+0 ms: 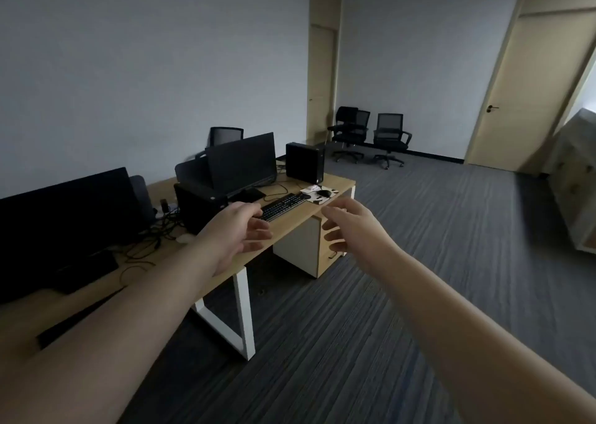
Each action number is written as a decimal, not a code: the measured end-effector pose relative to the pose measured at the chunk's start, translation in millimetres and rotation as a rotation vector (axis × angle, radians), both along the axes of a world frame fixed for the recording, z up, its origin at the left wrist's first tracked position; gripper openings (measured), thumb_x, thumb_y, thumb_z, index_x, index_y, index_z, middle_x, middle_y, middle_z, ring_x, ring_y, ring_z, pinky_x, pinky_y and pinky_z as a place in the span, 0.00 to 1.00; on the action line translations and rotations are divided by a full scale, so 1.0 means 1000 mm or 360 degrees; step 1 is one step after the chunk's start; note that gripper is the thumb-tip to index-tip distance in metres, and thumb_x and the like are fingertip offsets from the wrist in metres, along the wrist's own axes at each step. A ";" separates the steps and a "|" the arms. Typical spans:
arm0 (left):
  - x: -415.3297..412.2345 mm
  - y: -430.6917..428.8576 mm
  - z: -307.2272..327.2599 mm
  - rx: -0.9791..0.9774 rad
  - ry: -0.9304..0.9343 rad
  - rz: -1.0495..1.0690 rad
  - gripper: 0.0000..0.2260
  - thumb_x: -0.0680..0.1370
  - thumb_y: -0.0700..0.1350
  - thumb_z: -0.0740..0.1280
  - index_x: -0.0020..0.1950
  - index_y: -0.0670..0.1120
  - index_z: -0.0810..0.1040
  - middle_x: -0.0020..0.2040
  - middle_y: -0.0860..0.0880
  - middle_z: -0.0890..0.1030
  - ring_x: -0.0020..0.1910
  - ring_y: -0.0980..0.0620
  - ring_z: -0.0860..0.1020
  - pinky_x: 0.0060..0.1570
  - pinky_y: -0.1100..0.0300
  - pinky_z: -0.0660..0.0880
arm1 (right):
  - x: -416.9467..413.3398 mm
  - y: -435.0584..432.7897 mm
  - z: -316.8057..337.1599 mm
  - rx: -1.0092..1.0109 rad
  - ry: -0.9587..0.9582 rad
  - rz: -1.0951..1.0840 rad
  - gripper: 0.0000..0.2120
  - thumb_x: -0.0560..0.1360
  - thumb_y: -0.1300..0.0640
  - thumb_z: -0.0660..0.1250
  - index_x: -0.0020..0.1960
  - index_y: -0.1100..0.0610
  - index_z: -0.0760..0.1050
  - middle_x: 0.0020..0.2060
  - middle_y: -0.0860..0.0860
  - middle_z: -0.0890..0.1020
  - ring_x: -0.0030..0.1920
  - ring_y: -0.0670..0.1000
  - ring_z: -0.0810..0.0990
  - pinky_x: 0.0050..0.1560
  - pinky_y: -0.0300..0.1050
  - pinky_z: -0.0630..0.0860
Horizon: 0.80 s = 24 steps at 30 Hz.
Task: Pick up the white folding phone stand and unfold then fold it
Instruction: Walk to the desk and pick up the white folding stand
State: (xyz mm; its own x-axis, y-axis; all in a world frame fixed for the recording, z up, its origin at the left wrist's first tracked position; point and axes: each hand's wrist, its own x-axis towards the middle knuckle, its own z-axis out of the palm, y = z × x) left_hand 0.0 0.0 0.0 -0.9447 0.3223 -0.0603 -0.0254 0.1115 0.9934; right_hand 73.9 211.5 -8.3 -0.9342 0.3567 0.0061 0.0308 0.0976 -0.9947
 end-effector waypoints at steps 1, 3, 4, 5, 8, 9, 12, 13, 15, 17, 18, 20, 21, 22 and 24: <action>-0.003 0.004 0.000 -0.0011 -0.0008 0.0004 0.11 0.85 0.48 0.60 0.60 0.43 0.76 0.55 0.37 0.83 0.53 0.40 0.85 0.53 0.46 0.80 | -0.002 0.002 0.002 -0.0001 0.0000 -0.0012 0.10 0.78 0.50 0.70 0.56 0.52 0.79 0.45 0.54 0.82 0.41 0.52 0.81 0.40 0.46 0.80; -0.015 0.014 -0.002 -0.0038 -0.0007 0.0004 0.11 0.85 0.48 0.60 0.61 0.43 0.76 0.58 0.36 0.83 0.57 0.37 0.85 0.54 0.45 0.81 | -0.011 0.013 0.001 -0.0007 0.0015 -0.0030 0.10 0.78 0.50 0.70 0.57 0.52 0.79 0.45 0.54 0.82 0.41 0.52 0.81 0.42 0.47 0.80; -0.020 0.020 -0.004 -0.0049 -0.0020 -0.0009 0.12 0.85 0.48 0.60 0.62 0.42 0.76 0.59 0.36 0.83 0.57 0.37 0.84 0.55 0.45 0.81 | -0.017 0.019 -0.002 -0.0033 0.0030 -0.0039 0.10 0.78 0.50 0.70 0.57 0.52 0.79 0.45 0.54 0.82 0.41 0.52 0.81 0.42 0.47 0.80; -0.026 0.027 -0.005 -0.0064 -0.0021 -0.0009 0.12 0.85 0.48 0.60 0.63 0.42 0.76 0.60 0.35 0.82 0.58 0.37 0.84 0.55 0.45 0.81 | -0.023 0.025 -0.003 -0.0039 0.0032 -0.0034 0.10 0.78 0.50 0.70 0.57 0.52 0.79 0.45 0.54 0.82 0.41 0.52 0.81 0.42 0.47 0.81; -0.047 0.054 -0.012 -0.0118 -0.0019 -0.0015 0.11 0.85 0.47 0.60 0.61 0.43 0.76 0.61 0.34 0.82 0.58 0.37 0.84 0.57 0.43 0.81 | -0.045 0.051 -0.011 -0.0058 0.0045 -0.0033 0.10 0.78 0.50 0.70 0.57 0.52 0.79 0.45 0.54 0.82 0.41 0.51 0.81 0.42 0.46 0.81; -0.055 0.065 -0.014 -0.0127 -0.0024 -0.0011 0.11 0.85 0.47 0.60 0.61 0.42 0.76 0.61 0.33 0.82 0.58 0.36 0.84 0.58 0.42 0.80 | -0.053 0.061 -0.013 -0.0077 0.0045 -0.0033 0.10 0.78 0.50 0.70 0.57 0.52 0.79 0.45 0.54 0.82 0.41 0.51 0.81 0.42 0.46 0.80; -0.086 0.104 -0.015 -0.0131 -0.0029 0.0001 0.12 0.85 0.47 0.60 0.62 0.41 0.75 0.61 0.33 0.81 0.60 0.35 0.83 0.60 0.40 0.79 | -0.083 0.097 -0.019 -0.0098 0.0064 -0.0034 0.10 0.78 0.51 0.69 0.57 0.53 0.79 0.45 0.54 0.82 0.41 0.51 0.80 0.41 0.46 0.80; -0.096 0.117 -0.015 -0.0127 -0.0026 -0.0006 0.12 0.85 0.47 0.60 0.63 0.40 0.75 0.60 0.33 0.82 0.59 0.35 0.84 0.60 0.40 0.79 | -0.093 0.110 -0.020 -0.0109 0.0067 -0.0040 0.09 0.78 0.51 0.69 0.57 0.53 0.79 0.45 0.54 0.81 0.41 0.51 0.80 0.41 0.46 0.79; -0.121 0.148 -0.014 -0.0110 -0.0015 -0.0005 0.12 0.85 0.47 0.60 0.63 0.40 0.75 0.57 0.35 0.82 0.54 0.38 0.85 0.57 0.41 0.80 | -0.117 0.139 -0.019 -0.0109 0.0078 -0.0038 0.09 0.78 0.51 0.69 0.56 0.53 0.79 0.45 0.54 0.81 0.40 0.51 0.80 0.41 0.47 0.79; -0.144 0.175 -0.013 -0.0085 -0.0019 0.0008 0.10 0.84 0.46 0.61 0.60 0.42 0.76 0.55 0.37 0.82 0.51 0.40 0.85 0.55 0.43 0.81 | -0.140 0.167 -0.016 -0.0108 0.0067 -0.0036 0.09 0.78 0.51 0.69 0.55 0.54 0.79 0.45 0.54 0.81 0.39 0.51 0.80 0.41 0.48 0.80; -0.154 0.189 -0.011 -0.0097 -0.0025 0.0010 0.09 0.84 0.46 0.61 0.59 0.42 0.76 0.55 0.37 0.82 0.51 0.41 0.85 0.53 0.44 0.81 | -0.152 0.180 -0.013 -0.0101 0.0056 -0.0030 0.09 0.79 0.51 0.69 0.55 0.54 0.79 0.44 0.54 0.81 0.39 0.51 0.80 0.41 0.48 0.80; -0.174 0.213 -0.010 -0.0098 -0.0034 0.0020 0.09 0.84 0.46 0.61 0.58 0.43 0.76 0.54 0.37 0.82 0.50 0.41 0.85 0.51 0.45 0.81 | -0.174 0.205 -0.010 -0.0093 0.0047 -0.0009 0.09 0.79 0.52 0.69 0.56 0.55 0.79 0.44 0.54 0.81 0.39 0.51 0.79 0.40 0.47 0.79; -0.186 0.226 -0.010 -0.0085 -0.0032 0.0034 0.08 0.84 0.46 0.61 0.58 0.43 0.76 0.54 0.37 0.82 0.50 0.41 0.85 0.51 0.46 0.81 | -0.186 0.219 -0.008 -0.0087 0.0053 0.0008 0.09 0.79 0.52 0.69 0.56 0.55 0.78 0.44 0.54 0.81 0.39 0.51 0.79 0.39 0.46 0.79; -0.195 0.235 -0.009 -0.0076 -0.0032 0.0047 0.08 0.84 0.46 0.61 0.57 0.43 0.76 0.54 0.37 0.82 0.50 0.41 0.84 0.51 0.45 0.80 | -0.196 0.229 -0.006 -0.0079 0.0051 0.0014 0.09 0.79 0.52 0.69 0.56 0.55 0.78 0.44 0.54 0.81 0.39 0.51 0.79 0.38 0.46 0.79; -0.213 0.252 -0.007 -0.0046 -0.0056 0.0060 0.07 0.85 0.45 0.61 0.56 0.43 0.76 0.55 0.37 0.81 0.51 0.39 0.84 0.55 0.43 0.80 | -0.215 0.248 -0.004 -0.0077 0.0039 0.0017 0.10 0.78 0.52 0.69 0.57 0.55 0.78 0.43 0.54 0.81 0.38 0.50 0.79 0.37 0.45 0.79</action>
State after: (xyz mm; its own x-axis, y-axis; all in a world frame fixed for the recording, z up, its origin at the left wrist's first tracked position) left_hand -213.0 252.4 -6.8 -0.9533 0.2842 -0.1023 -0.0647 0.1385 0.9882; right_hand -141.2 459.5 -12.5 -0.9378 0.3468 0.0121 0.0055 0.0498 -0.9987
